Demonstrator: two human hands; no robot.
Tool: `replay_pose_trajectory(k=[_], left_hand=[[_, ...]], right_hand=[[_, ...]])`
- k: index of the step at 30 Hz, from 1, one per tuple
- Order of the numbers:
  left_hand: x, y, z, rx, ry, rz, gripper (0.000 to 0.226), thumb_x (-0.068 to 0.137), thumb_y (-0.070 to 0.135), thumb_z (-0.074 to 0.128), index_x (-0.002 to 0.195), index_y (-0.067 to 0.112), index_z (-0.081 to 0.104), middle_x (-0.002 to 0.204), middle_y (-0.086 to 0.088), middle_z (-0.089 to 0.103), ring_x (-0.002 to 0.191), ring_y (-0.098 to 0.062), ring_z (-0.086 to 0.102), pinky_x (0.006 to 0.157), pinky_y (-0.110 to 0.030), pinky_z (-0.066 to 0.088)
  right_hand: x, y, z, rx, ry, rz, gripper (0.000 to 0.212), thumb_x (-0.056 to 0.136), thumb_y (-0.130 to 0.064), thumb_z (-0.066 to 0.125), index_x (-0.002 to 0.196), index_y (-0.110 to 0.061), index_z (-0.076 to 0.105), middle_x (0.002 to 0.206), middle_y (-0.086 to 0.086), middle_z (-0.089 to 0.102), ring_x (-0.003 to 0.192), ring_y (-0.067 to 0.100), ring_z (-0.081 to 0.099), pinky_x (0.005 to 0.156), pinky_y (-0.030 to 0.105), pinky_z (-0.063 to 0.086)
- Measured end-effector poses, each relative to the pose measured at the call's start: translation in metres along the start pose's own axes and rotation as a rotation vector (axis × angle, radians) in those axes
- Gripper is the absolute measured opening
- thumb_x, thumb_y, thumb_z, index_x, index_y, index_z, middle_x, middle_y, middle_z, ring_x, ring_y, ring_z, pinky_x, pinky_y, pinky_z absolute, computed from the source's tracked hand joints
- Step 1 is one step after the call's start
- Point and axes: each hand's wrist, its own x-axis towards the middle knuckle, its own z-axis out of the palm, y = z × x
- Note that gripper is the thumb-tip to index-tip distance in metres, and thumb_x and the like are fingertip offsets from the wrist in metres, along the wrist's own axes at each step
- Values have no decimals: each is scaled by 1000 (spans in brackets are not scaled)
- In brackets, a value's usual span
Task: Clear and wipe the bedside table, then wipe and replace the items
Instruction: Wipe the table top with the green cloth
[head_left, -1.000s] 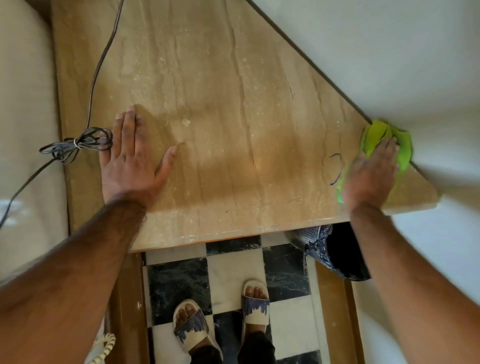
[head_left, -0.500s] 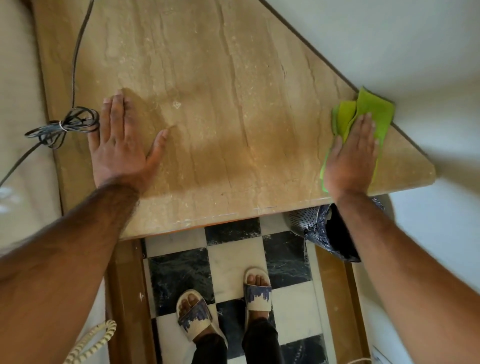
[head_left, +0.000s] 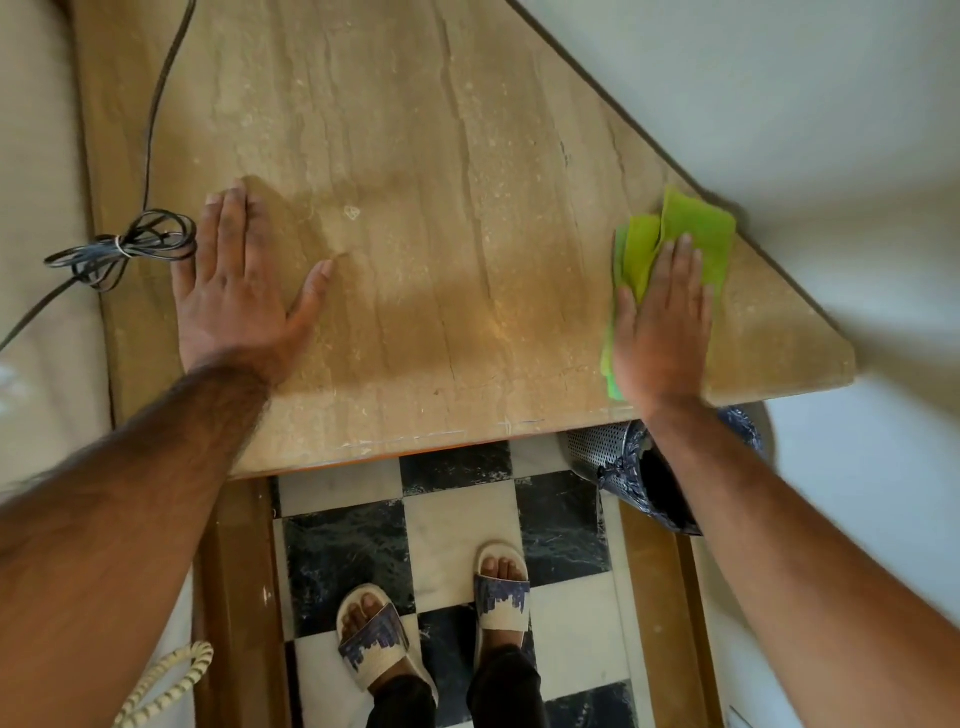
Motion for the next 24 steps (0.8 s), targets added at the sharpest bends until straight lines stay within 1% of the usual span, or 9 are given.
replay_pose_trajectory(k=[2, 6, 8, 10, 13, 15, 18, 20, 24], left_hand=[[0, 0, 1, 7, 5, -4, 91, 103, 75, 20, 168, 12, 11, 177, -6, 10, 164, -23, 6, 132, -49, 7], [2, -1, 3, 14, 9, 1, 90, 103, 75, 20, 168, 13, 11, 177, -4, 9, 164, -23, 7, 132, -48, 6], [1, -1, 3, 12, 8, 1, 90, 103, 75, 20, 168, 14, 10, 177, -4, 9, 164, -22, 6, 132, -48, 5], [1, -2, 3, 9, 1, 1, 90, 103, 76, 19, 168, 14, 8, 178, -4, 8, 164, -22, 5, 132, -49, 6], [1, -1, 4, 15, 3, -5, 90, 103, 76, 18, 168, 14, 8, 178, -4, 7, 164, -21, 4, 132, -49, 7], [1, 0, 4, 22, 4, -5, 90, 103, 75, 19, 168, 14, 9, 178, -4, 8, 164, -21, 5, 133, -49, 8], [0, -1, 3, 22, -11, -13, 90, 103, 75, 18, 169, 14, 7, 178, -3, 7, 164, -21, 4, 133, -50, 9], [0, 0, 4, 29, -16, -16, 89, 104, 75, 18, 169, 15, 7, 178, -2, 6, 164, -20, 4, 133, -50, 9], [-1, 2, 0, 26, -14, -14, 88, 105, 72, 20, 169, 13, 8, 178, -3, 8, 164, -21, 5, 133, -49, 9]], right_hand=[[20, -19, 3, 17, 24, 32, 67, 114, -40, 25, 170, -8, 7, 180, 9, 2, 167, 26, 0, 136, 50, 6], [7, 22, 0, -34, -39, -506, 63, 112, -33, 32, 169, -11, 18, 179, 7, 14, 166, 26, 12, 136, 50, 12], [-3, 61, -5, -65, -58, -615, 62, 112, -29, 35, 168, -8, 21, 178, 10, 18, 166, 28, 16, 135, 51, 14], [-11, 100, -15, -68, -65, -437, 65, 110, -28, 34, 169, -7, 16, 178, 14, 13, 166, 31, 12, 135, 54, 14], [-23, 137, -26, 26, -31, 51, 68, 108, -29, 29, 169, -3, 14, 178, 17, 9, 166, 33, 7, 135, 55, 8], [-20, 127, -22, 66, 21, 274, 67, 108, -28, 29, 168, -2, 16, 178, 16, 9, 167, 33, 7, 135, 52, 4], [-8, 82, -15, 108, 105, 479, 62, 111, -22, 36, 167, -1, 21, 178, 15, 14, 166, 32, 13, 133, 44, 9], [-4, 49, -12, 91, 95, 453, 61, 112, -20, 37, 167, 0, 20, 177, 17, 15, 166, 32, 15, 132, 41, 12], [0, -35, -6, 114, 35, 118, 64, 114, -36, 28, 170, -10, 12, 180, 7, 8, 167, 24, 4, 134, 38, 3]])
